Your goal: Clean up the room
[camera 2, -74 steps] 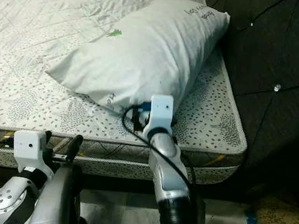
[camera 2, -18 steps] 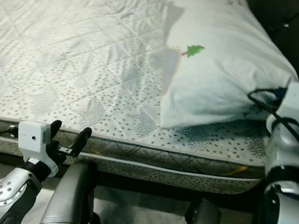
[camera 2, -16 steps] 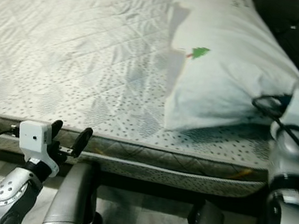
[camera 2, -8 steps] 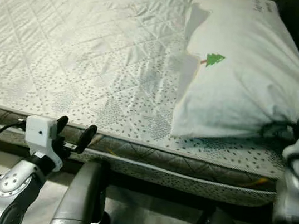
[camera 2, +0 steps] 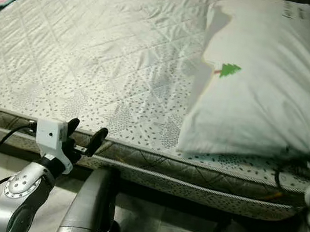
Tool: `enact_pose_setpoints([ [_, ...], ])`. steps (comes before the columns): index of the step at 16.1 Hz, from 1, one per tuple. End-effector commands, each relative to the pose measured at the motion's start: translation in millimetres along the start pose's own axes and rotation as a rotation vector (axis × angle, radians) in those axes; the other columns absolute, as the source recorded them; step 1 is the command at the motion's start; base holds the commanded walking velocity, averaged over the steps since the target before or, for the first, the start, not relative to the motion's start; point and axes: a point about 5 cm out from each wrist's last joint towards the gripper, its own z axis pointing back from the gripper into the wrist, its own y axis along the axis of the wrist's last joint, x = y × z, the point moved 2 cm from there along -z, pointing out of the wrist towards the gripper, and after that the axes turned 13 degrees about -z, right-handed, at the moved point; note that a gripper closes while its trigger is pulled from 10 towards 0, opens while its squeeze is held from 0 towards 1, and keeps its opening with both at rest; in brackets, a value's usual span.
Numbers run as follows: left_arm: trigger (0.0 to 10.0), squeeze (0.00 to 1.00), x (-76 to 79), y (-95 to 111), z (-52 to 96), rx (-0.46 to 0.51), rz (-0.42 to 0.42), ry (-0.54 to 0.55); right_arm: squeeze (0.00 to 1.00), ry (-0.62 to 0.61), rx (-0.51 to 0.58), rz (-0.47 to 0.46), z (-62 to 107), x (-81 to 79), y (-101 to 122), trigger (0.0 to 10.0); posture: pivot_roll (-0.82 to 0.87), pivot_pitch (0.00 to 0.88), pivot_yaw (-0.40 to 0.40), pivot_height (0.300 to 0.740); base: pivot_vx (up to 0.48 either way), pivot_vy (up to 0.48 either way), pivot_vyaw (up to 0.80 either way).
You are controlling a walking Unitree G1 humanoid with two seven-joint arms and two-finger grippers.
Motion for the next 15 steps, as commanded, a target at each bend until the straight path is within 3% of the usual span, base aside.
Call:
enact_pose_setpoints([
  [1,10.0,0.0,-2.4,-3.2,1.6,-0.006,-0.005,-0.003,0.0,-0.158,-0.018,0.021,18.5,33.5,-3.9,0.0,-0.13,0.112,0.13,0.487,0.0,0.0,0.0],
  [4,10.0,0.0,1.6,-5.4,0.2,-0.006,0.003,-0.014,0.0,-0.151,-0.091,0.033,52.0,29.1,-16.1,0.0,-0.15,0.114,0.129,0.487,0.0,0.0,0.0],
  [7,10.0,0.0,5.3,-5.4,-3.0,-0.001,0.008,-0.024,0.0,-0.133,-0.125,0.013,58.7,17.5,-19.8,0.0,-0.16,0.117,0.137,0.487,0.0,0.0,0.0],
  [10,10.0,0.0,3.2,-4.6,-4.1,0.003,0.003,-0.02,0.0,-0.062,-0.107,-0.025,40.3,-3.9,-14.0,0.0,-0.15,0.114,0.13,0.487,0.0,0.0,0.0],
  [12,10.0,0.0,1.5,-4.2,-4.1,0.005,0.0,-0.005,0.0,0.038,-0.073,-0.052,9.6,-30.2,-1.0,0.0,-0.14,0.113,0.121,0.487,0.0,0.0,0.0],
  [13,10.0,0.0,1.6,-4.2,-4.1,0.005,0.0,-0.004,0.0,0.049,-0.068,-0.052,6.2,-33.3,0.8,0.0,-0.14,0.113,0.121,0.487,0.0,0.0,0.0],
  [15,10.0,0.0,2.1,-4.4,-2.7,0.007,0.001,0.008,0.0,0.149,-0.007,-0.066,-27.5,-60.2,21.5,0.0,-0.12,0.112,0.108,0.487,0.0,0.0,0.0],
])
